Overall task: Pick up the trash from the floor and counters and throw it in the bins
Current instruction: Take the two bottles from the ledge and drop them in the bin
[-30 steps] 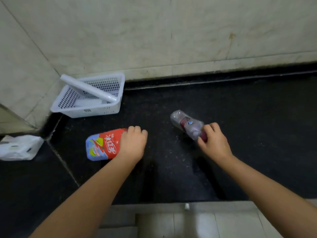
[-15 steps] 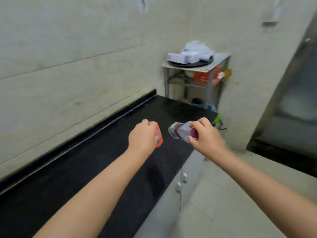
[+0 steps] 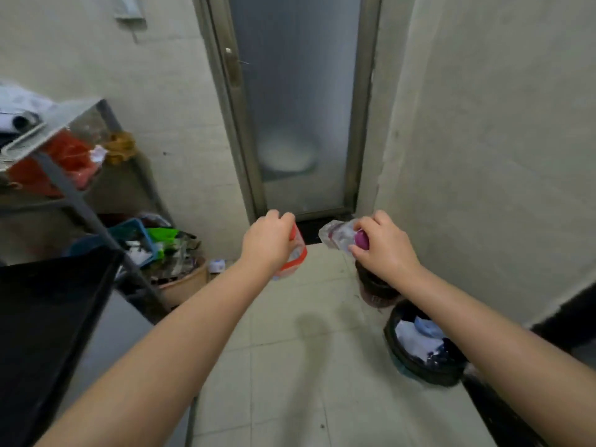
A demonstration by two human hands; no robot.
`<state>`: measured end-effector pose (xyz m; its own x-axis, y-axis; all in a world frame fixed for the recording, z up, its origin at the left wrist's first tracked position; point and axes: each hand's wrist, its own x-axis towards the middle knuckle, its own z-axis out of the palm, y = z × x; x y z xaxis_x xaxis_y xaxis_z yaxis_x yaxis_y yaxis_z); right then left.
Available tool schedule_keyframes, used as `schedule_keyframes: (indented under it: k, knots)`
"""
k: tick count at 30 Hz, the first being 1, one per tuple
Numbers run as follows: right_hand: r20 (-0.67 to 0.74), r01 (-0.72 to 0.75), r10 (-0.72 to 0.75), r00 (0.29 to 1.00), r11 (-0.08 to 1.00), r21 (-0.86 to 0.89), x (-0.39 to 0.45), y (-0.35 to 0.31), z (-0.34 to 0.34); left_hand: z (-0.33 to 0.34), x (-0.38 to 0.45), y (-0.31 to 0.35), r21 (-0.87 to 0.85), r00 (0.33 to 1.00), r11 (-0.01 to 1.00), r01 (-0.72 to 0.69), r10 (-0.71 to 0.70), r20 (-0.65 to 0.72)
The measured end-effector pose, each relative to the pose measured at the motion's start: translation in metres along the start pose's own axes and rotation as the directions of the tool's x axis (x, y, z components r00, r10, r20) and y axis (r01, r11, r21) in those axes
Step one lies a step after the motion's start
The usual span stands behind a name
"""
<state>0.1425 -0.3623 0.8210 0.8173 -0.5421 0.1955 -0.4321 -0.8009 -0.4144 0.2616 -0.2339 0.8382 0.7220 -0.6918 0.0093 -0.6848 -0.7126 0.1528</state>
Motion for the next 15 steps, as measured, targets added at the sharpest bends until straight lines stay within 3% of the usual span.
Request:
schedule_keyframes:
  k: [7, 15]
  knots:
    - [0.095, -0.268, 0.276, 0.956, 0.959, -0.087, 0.095, 0.148, 0.013, 0.076, 0.160, 0.103, 0.037, 0.976, 0.989, -0.146, 0.138, 0.169]
    - [0.258, -0.567, 0.568, 0.782, 0.819, -0.085, 0.237, 0.297, 0.109, 0.187, 0.371, 0.154, -0.017, 0.873, 0.957, -0.291, 0.272, 0.404]
